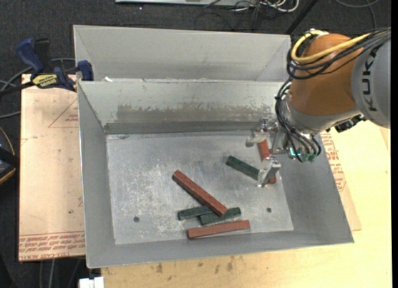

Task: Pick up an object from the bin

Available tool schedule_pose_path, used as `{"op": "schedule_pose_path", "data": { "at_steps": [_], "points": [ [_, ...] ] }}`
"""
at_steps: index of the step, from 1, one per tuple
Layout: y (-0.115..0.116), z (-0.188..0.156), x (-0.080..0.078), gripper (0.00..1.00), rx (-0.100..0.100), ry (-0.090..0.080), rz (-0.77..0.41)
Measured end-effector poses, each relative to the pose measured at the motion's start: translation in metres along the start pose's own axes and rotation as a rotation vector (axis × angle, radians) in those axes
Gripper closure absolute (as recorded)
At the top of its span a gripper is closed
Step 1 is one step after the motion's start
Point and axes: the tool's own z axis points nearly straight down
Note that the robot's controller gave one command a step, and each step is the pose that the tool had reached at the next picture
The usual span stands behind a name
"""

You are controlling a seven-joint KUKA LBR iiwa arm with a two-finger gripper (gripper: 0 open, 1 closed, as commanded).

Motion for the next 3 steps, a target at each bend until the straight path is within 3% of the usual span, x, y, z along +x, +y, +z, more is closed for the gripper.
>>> {"op": "schedule_pose_path", "data": {
  "at_steps": [1, 2, 3],
  "points": [
    [0.0003, -0.0043, -0.0017, 1.00, 0.001, -0.008, -0.002],
    [0.0004, -0.0043, -0.0017, 0.00, 0.001, -0.008, -0.003],
    [0.0005, -0.0043, -0.0017, 1.00, 0.001, -0.008, -0.003]
  ]
}}
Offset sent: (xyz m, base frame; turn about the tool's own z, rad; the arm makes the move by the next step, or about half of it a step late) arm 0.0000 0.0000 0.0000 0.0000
